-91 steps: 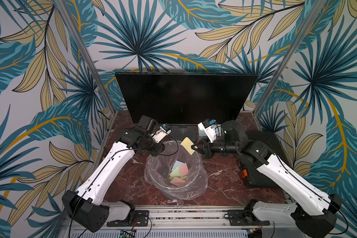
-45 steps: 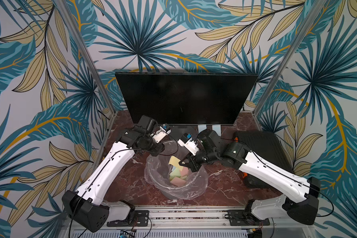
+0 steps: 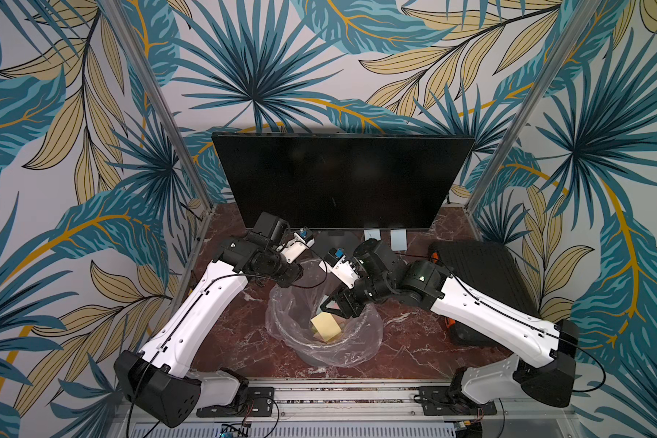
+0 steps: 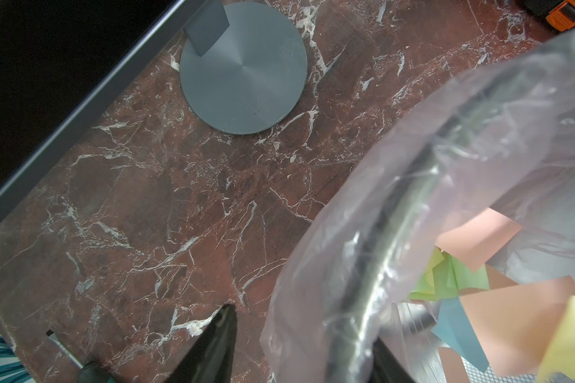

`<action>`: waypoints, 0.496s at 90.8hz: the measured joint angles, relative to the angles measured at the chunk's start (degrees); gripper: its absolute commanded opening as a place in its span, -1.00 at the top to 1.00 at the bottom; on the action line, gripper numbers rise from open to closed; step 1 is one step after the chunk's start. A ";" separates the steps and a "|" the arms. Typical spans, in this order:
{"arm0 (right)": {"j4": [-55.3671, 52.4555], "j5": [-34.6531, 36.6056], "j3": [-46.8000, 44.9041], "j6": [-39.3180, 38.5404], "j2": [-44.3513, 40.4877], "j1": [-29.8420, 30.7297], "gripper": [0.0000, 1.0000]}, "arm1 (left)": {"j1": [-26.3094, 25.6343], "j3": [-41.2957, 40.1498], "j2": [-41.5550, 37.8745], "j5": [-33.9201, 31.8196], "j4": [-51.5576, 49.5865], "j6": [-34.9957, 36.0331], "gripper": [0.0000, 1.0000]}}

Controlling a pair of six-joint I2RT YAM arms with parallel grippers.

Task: Remove the sticky note from the monitor
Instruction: Place the sticky note in the trash bin.

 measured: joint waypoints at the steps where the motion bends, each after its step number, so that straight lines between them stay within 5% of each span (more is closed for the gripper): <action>1: 0.02 0.04 0.00 -0.07 0.00 0.00 -0.07 | 0.00 0.00 0.00 0.00 0.00 0.00 -0.07; 45: 3.10 3.50 -0.68 0.26 -4.26 0.00 -0.14 | 0.00 0.00 0.00 0.00 0.00 0.00 -0.07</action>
